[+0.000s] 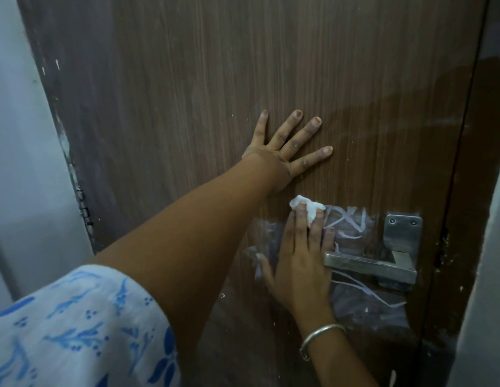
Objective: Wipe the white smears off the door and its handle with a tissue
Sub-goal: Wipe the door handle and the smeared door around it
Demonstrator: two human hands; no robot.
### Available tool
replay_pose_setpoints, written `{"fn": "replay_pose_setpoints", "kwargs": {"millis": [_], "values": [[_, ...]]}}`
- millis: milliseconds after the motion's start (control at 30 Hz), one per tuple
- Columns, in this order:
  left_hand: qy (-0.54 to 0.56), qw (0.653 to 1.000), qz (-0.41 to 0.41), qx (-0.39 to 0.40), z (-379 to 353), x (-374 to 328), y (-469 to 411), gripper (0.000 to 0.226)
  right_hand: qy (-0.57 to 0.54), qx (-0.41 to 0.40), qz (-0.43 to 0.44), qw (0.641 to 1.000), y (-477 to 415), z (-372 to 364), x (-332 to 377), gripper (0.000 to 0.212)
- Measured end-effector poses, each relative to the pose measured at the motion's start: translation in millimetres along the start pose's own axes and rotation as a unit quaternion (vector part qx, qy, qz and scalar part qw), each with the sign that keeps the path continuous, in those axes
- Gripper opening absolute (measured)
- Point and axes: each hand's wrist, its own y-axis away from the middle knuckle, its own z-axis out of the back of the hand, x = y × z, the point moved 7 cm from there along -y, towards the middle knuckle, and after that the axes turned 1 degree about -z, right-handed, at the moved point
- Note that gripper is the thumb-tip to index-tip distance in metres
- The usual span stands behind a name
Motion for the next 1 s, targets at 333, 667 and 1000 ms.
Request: {"fn": "replay_pose_setpoints", "kwargs": {"millis": [333,667,1000], "values": [[0.020,1.000,0.010,0.016,0.6,0.1,2.4,0.124,0.050,-0.039,-0.150,0.987,9.9,7.8,-56.3,0.092],[0.016,1.000,-0.004,-0.003,-0.9,-0.7,1.0,0.117,0.054,-0.054,-0.121,0.990,0.2,12.2,-54.0,0.100],[0.016,1.000,0.023,0.013,1.3,-2.5,3.9,0.116,0.067,-0.072,0.022,0.995,-4.1,7.3,-47.4,0.090]]}}
